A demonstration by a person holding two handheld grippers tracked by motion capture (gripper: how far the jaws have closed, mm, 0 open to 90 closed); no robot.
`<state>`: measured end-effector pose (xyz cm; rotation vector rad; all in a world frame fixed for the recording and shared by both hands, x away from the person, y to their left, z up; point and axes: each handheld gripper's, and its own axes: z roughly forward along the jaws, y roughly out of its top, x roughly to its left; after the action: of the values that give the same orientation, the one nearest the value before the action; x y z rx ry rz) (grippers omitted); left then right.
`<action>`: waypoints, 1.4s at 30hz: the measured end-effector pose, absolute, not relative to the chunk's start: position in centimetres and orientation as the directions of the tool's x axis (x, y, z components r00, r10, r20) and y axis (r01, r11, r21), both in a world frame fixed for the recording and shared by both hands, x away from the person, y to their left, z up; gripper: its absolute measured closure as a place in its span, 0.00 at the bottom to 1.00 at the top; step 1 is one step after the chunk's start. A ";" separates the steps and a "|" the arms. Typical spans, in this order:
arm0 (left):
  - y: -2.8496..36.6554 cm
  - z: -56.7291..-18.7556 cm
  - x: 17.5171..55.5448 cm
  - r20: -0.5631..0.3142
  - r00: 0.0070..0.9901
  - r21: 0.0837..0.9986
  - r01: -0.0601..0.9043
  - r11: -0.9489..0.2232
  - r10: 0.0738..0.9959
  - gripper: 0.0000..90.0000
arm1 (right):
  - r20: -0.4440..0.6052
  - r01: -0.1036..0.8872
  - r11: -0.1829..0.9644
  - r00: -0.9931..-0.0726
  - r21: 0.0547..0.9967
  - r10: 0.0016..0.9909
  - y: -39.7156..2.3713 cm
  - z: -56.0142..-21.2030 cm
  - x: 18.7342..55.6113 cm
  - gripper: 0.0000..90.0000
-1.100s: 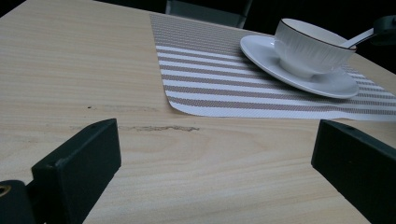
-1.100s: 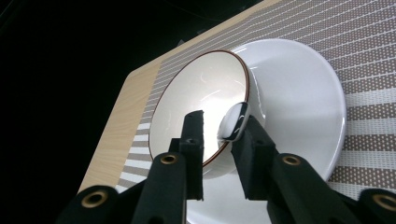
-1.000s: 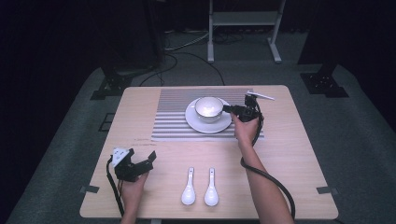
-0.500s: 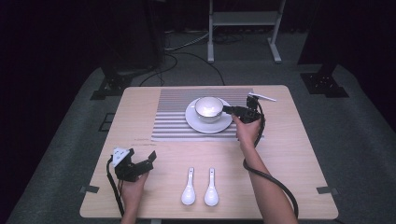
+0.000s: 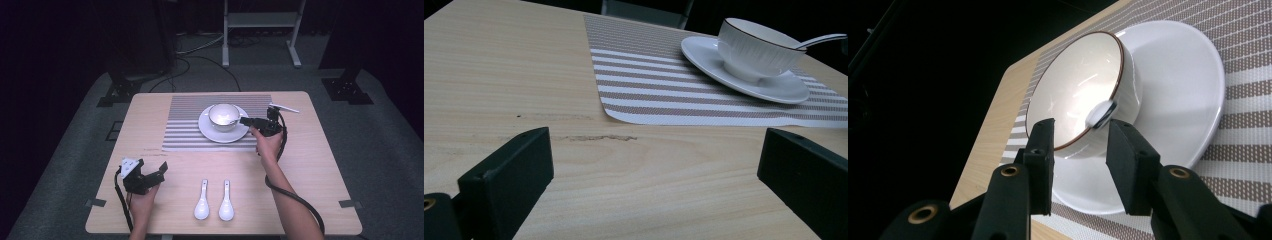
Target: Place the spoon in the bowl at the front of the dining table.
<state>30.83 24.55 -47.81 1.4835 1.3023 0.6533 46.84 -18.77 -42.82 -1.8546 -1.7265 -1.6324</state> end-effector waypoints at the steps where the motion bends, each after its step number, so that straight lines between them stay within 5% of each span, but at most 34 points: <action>1: 24.6 -47.8 30.8 -0.214 0.270 0.916 0.390 0.096 0.939 0.00 | 0.737 0.770 -0.338 -0.240 0.541 0.632 -18.8 -42.9 46.8 0.70; 42: 24.4 -47.8 30.8 -0.205 0.270 0.918 0.387 0.089 0.941 0.00 | 0.748 0.784 -0.287 -0.310 0.550 0.586 -20.9 -43.8 42.7 0.64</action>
<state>30.77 24.38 -47.80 1.4887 1.2987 0.6617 42.67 -20.86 -43.80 -1.7263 -1.7558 -1.6473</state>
